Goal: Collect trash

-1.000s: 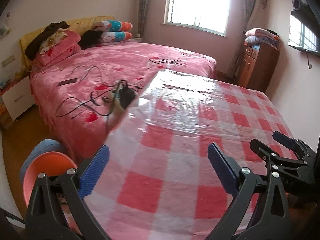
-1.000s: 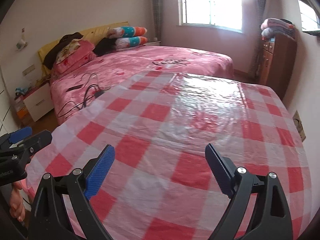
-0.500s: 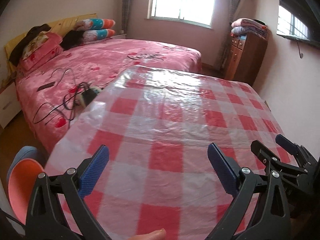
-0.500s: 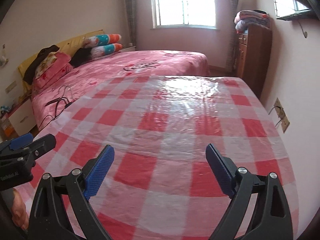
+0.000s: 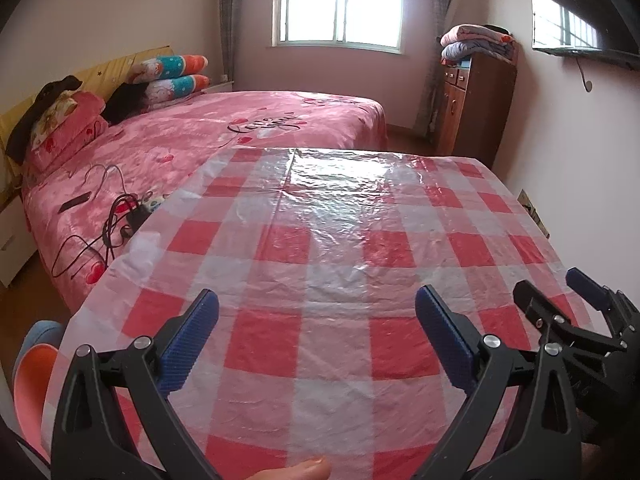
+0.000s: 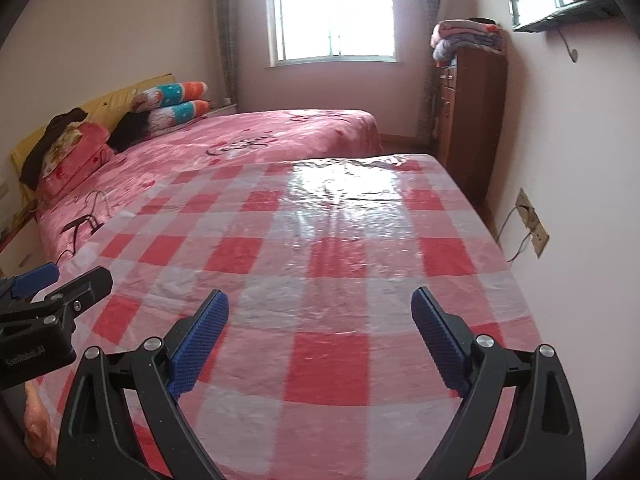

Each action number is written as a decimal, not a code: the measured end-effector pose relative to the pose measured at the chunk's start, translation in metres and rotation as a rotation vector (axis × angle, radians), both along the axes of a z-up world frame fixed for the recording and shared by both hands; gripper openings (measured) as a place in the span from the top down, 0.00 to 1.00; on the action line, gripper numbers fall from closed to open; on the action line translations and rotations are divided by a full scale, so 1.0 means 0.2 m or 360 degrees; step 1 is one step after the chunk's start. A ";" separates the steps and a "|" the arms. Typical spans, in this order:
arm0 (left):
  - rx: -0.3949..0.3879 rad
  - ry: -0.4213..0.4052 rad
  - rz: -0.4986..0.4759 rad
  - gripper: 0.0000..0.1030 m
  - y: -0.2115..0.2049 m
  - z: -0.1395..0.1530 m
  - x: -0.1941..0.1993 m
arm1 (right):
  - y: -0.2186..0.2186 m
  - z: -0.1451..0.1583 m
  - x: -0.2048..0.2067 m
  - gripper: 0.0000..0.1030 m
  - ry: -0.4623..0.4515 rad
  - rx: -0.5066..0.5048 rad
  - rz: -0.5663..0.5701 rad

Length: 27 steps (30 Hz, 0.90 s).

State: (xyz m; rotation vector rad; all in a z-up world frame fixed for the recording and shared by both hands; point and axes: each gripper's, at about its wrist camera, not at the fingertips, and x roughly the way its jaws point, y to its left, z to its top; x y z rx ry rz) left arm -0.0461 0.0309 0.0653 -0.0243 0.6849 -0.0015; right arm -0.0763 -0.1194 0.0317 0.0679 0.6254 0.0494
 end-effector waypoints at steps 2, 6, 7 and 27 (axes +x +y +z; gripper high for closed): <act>0.0020 -0.0009 -0.0014 0.04 -0.03 0.00 0.00 | -0.03 0.00 0.00 0.11 -0.0002 -0.0002 -0.0026; 0.0049 -0.0016 -0.0030 0.04 -0.08 0.00 0.01 | -0.08 -0.01 0.01 0.11 0.0006 -0.0005 -0.0058; 0.0050 -0.0017 -0.0034 0.04 -0.09 0.00 0.01 | -0.08 -0.01 0.01 0.11 0.0006 -0.0005 -0.0061; 0.0111 -0.0024 -0.0061 0.04 -0.18 -0.01 0.01 | -0.14 -0.04 0.01 0.11 0.0023 0.0016 -0.0066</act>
